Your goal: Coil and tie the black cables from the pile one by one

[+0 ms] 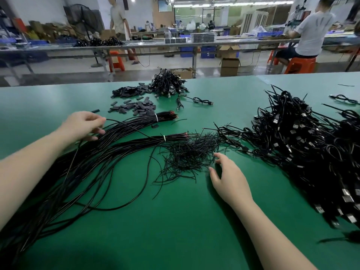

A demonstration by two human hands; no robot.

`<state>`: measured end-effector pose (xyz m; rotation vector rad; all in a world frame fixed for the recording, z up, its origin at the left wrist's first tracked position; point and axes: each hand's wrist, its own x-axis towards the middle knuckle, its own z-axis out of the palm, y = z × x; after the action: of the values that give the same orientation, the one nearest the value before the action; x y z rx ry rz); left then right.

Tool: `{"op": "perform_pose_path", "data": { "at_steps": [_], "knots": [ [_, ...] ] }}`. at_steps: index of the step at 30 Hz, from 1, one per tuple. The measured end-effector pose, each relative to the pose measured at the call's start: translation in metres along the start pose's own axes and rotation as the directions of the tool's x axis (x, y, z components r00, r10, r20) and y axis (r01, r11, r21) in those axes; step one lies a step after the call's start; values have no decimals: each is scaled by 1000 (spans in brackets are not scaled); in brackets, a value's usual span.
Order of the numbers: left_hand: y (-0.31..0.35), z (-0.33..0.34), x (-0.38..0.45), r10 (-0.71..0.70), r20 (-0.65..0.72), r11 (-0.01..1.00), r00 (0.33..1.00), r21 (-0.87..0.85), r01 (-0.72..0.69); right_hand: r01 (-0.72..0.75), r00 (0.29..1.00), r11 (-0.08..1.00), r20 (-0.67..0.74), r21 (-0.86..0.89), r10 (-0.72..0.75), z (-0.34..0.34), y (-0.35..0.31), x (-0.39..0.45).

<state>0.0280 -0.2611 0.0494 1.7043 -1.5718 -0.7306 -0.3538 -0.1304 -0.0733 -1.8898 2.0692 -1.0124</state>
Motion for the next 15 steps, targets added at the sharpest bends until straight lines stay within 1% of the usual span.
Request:
{"op": "perform_pose_path", "data": {
  "at_steps": [2,3,4,5,6,7,8,9,10,11,13,14,15],
  "knots": [
    [1,6,-3,-6,1,999,1000,39,6,-6,1000,1000,-5,-5,6,0,0,0],
    [1,8,-3,8,-43,999,999,40,-6,-6,1000,1000,-5,-1,6,0,0,-1],
    [2,6,-2,21,-107,1000,994,-10,-22,-3,1000,1000,-6,2,3,0,0,-1],
    [5,4,-3,18,-194,993,981,-112,-40,3,1000,1000,-5,4,-3,0,0,-1],
    [10,0,-5,-9,-291,972,957,-228,-60,7,1000,1000,-3,3,-7,0,0,-1],
    [16,-4,-8,-35,-389,948,921,-305,-93,6,1000,1000,1,1,-6,1,1,-1],
    [20,-7,-13,-26,-448,940,893,-316,-131,2,1000,1000,5,-1,-2,0,1,-1],
    [24,-8,-18,32,-454,949,890,-266,-170,-4,1000,1000,6,-2,4,-2,-1,-1],
    [27,-5,-26,118,-415,952,902,-211,-221,1,1000,1000,-17,7,-1,-4,-4,-3],
    [31,-1,-36,207,-358,942,911,-178,-285,30,997,999,-72,30,-28,-7,-8,-5],
    [39,9,-59,335,-235,910,913,-172,-378,169,969,981,-197,93,-148,-14,-27,-10],
    [41,15,-71,385,-193,892,902,-173,-418,250,954,960,-202,128,-222,-17,-41,-13],
    [44,20,-82,431,-147,875,890,-171,-452,312,946,934,-144,176,-289,-21,-59,-16]
  ]
}}
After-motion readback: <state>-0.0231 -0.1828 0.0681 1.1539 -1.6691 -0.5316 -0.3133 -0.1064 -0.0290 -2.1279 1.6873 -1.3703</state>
